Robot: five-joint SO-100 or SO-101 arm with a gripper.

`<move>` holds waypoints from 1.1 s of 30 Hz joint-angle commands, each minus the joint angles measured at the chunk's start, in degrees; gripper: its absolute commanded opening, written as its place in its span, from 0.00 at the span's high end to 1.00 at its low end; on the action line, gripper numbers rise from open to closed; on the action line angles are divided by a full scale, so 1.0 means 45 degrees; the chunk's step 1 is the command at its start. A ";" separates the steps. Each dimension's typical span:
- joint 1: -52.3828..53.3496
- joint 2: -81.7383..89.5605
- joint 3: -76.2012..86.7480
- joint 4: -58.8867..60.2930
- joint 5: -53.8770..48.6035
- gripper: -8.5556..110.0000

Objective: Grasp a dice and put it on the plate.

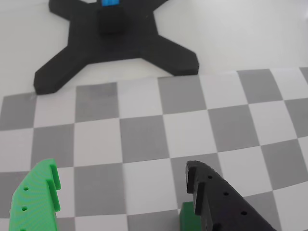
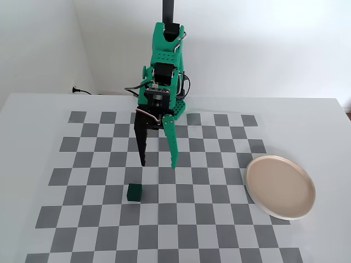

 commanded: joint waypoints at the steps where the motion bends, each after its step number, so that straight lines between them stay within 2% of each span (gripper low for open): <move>1: 0.0605 -0.0996 -0.1738 -0.0703 -0.0195 0.73; 13: 0.2539 -0.5156 -0.3125 -0.2129 -0.0957 0.73; 33: 0.2070 -0.7344 -0.3066 -0.1914 -0.2383 0.72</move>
